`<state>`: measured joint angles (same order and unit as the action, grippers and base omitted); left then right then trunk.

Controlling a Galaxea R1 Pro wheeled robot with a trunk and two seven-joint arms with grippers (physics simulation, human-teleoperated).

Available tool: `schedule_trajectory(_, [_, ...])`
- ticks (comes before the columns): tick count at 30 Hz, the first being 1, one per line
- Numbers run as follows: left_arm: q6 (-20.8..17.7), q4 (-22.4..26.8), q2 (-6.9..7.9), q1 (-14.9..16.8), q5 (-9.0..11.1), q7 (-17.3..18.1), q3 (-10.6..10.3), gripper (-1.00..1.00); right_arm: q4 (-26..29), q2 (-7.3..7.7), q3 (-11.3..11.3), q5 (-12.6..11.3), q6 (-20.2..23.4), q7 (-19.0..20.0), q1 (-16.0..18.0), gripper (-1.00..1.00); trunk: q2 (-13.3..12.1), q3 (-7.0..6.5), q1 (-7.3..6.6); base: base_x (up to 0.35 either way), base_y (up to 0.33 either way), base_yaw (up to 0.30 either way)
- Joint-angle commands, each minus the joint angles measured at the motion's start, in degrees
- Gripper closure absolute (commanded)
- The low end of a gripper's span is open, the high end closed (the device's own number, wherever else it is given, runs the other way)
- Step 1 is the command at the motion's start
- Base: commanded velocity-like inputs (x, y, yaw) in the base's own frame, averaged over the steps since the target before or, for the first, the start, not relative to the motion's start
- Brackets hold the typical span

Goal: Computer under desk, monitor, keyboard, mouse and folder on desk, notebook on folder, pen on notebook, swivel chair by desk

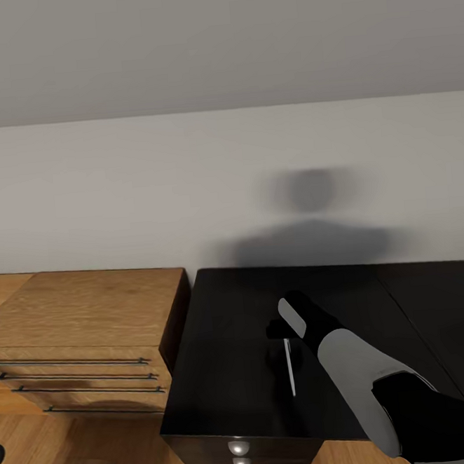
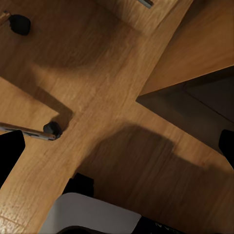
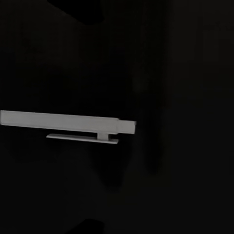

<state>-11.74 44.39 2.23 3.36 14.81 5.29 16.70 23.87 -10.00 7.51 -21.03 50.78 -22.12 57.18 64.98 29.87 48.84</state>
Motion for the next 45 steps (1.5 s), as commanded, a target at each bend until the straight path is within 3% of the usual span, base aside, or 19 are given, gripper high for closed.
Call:
schedule_trajectory(1, [-0.4,0.1,-0.02,0.0,0.5,0.3,0.2,-1.0,0.0,0.0,0.2,-0.6,0.1,-0.6,0.0,-1.0,0.5,0.24,0.23,0.0,0.0,0.0])
schedule_trajectory(9, [-0.4,0.1,-0.03,0.0,0.5,0.2,0.2,-1.0,0.0,0.0,0.2,-0.6,0.1,-0.5,0.0,-1.0,3.7,1.68,1.99,-0.047,0.0,0.0])
schedule_trajectory(39, [-0.4,0.1,0.06,0.0,0.5,0.3,0.2,-1.0,0.0,0.0,0.2,-0.6,0.0,-0.6,0.0,-1.0,3.7,1.68,1.99,-0.006,0.0,0.0])
schedule_trajectory(45, [-0.4,0.1,0.06,0.0,0.5,0.3,0.3,-1.0,0.0,0.0,0.2,-0.5,0.0,-0.6,0.0,-1.0,6.1,2.76,3.3,0.0,0.0,0.0])
